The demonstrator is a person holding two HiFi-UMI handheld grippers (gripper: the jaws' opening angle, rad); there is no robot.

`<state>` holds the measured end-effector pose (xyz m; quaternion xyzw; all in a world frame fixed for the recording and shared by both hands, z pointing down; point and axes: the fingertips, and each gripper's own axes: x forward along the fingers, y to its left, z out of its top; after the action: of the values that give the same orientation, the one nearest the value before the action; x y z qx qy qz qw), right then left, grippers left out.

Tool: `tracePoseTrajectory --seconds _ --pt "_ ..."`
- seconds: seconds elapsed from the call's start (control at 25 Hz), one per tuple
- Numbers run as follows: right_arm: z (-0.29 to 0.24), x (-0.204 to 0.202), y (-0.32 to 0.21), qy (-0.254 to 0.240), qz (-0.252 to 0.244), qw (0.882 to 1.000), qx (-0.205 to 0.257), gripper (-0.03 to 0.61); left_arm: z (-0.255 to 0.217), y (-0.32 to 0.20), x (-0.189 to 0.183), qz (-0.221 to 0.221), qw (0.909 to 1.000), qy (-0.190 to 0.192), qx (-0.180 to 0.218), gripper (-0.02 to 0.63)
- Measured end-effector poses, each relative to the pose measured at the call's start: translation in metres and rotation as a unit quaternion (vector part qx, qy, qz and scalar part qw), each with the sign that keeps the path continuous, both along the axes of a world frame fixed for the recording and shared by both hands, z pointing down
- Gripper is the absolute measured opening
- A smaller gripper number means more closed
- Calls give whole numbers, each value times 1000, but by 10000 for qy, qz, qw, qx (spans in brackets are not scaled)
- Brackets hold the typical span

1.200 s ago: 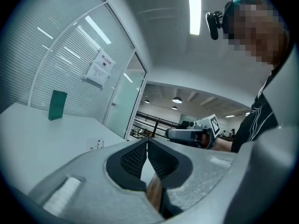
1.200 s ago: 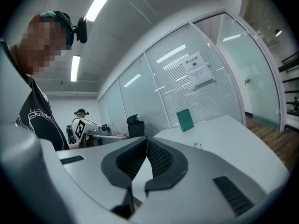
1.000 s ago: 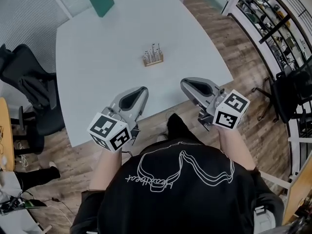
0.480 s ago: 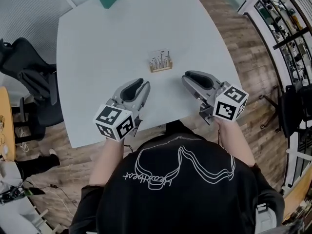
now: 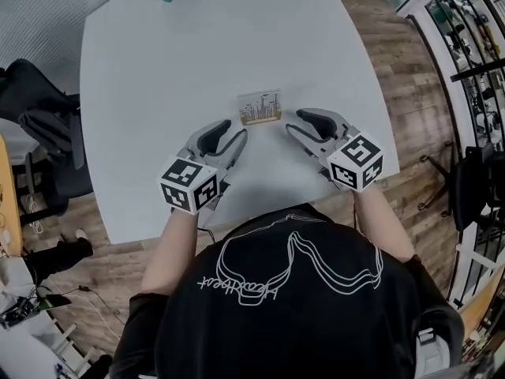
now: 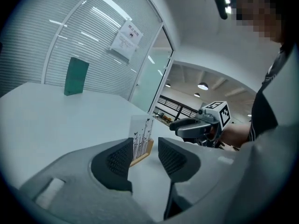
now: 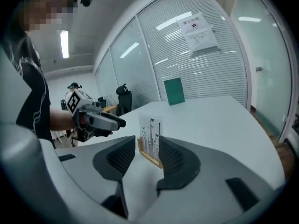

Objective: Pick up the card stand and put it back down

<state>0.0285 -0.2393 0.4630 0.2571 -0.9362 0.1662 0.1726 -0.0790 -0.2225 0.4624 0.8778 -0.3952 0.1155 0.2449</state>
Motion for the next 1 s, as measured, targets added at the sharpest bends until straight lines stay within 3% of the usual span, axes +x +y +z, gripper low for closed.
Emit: tracePoseTrajectory --seconds 0.24,0.68,1.0 --pt "43 -8 -22 640 -207 9977 58 166 38 -16 -3 86 9993 -201 -289 156" --pt "87 -20 -35 1041 -357 9932 -370 169 77 -31 0 178 9966 -519 -609 163" --pt "93 -27 -40 1330 -518 9897 -98 141 87 -40 4 253 9934 -979 -536 161"
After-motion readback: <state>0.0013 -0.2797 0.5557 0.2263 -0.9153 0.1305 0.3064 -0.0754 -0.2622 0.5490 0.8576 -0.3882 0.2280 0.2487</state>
